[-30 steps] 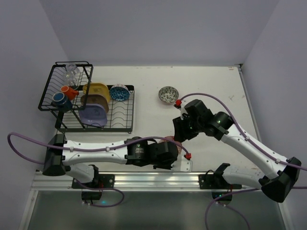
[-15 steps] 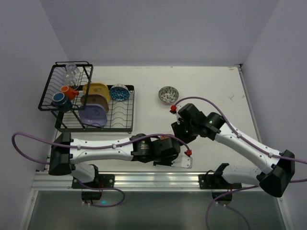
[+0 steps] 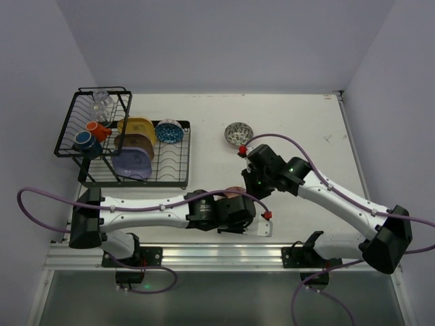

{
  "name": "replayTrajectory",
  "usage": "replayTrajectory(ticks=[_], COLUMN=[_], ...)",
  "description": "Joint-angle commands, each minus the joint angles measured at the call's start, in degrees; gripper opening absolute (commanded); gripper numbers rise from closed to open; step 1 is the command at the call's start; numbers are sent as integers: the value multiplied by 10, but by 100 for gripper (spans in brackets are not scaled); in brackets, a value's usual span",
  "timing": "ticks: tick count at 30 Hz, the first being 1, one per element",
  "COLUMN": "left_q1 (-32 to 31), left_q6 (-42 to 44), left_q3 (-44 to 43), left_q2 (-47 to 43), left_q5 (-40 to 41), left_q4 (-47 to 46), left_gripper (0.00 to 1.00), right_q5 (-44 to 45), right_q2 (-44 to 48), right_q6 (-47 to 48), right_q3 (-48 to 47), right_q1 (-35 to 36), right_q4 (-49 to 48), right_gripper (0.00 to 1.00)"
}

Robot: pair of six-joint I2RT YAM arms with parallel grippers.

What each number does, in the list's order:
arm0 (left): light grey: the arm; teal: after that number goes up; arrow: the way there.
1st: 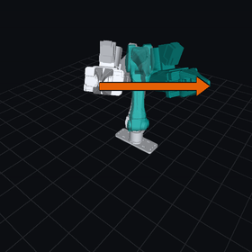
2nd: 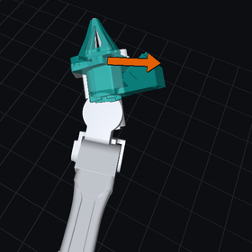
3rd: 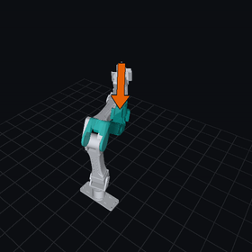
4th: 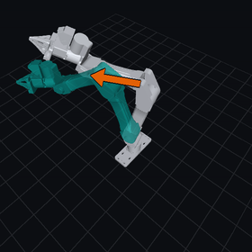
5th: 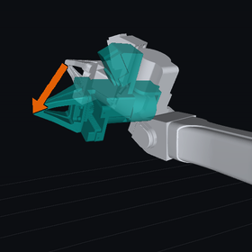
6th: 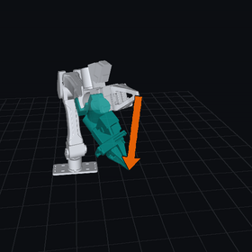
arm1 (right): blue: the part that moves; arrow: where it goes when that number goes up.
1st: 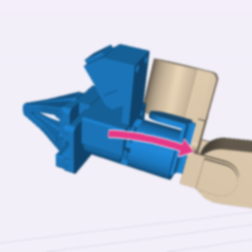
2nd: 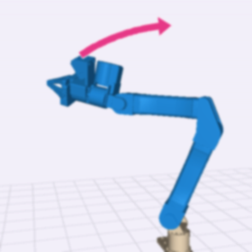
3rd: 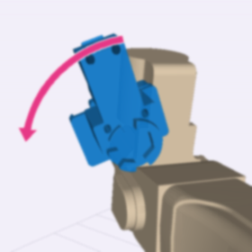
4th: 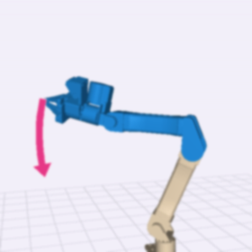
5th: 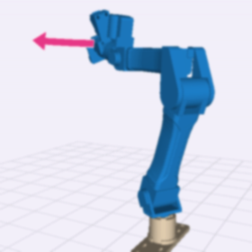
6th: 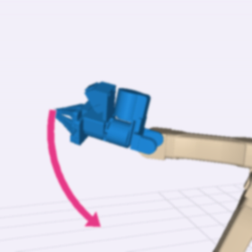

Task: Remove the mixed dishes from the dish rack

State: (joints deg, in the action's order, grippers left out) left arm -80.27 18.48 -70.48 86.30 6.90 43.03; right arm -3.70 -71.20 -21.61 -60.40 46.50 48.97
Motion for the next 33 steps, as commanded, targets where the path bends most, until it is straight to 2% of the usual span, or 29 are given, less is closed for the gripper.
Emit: replayTrajectory(ticks=[1,2,4,6,7,10,11,14,15,18,21,24,25,27,29,33], left_q1=[4,5,4,5,5,6,6,6,6,13,24,49,79,114,169,206], left_q6=[7,3,-9,-20,-26,-59,-74,-162,-226,-314,-355,-382,-386,-392,-389,-377], left_q3=[6,10,24,33,35,45,52,47,40,35,54,75,87,105,124,126], left_q2=[-11,-17,-24,-32,-34,-46,-53,-56,-54,-63,-92,-140,-171,-207,-254,-289], left_q5=[72,106,142,175,184,225,268,353,369,383,383,429,442,439,403,411], left_q4=[-31,-48,-63,-75,-77,-87,-99,-79,-59,1,14,-3,-30,-74,-119,-127], left_gripper=[23,30,51,66,99,100,100,100,100,100,100,100,100,100,100,100], right_q5=[1,5,16,28,30,36,36,31,20,21,13,14,17,19,12,25], right_q2=[11,12,12,7,4,-2,-3,2,2,-4,-29,-74,-111,-153,-208,-269], right_q6=[-5,-7,-14,-19,-20,-25,-27,-21,-19,-10,-16,-31,-38,-48,-63,-85], right_q3=[-11,-13,-19,-29,-31,-37,-38,-43,-50,-71,-100,-144,-161,-219,-251,-296], right_q1=[3,2,0,-4,-8,-33,-43,-97,-134,-200,-246,-265,-265,-266,-266,-266], right_q4=[-12,-14,-20,-24,-26,-33,-34,-48,-53,-66,-99,-149,-157,-165,-175,-225], right_gripper=[0,0,0,0,0,0,0,0,0,0,0,0,0,0,0,0])
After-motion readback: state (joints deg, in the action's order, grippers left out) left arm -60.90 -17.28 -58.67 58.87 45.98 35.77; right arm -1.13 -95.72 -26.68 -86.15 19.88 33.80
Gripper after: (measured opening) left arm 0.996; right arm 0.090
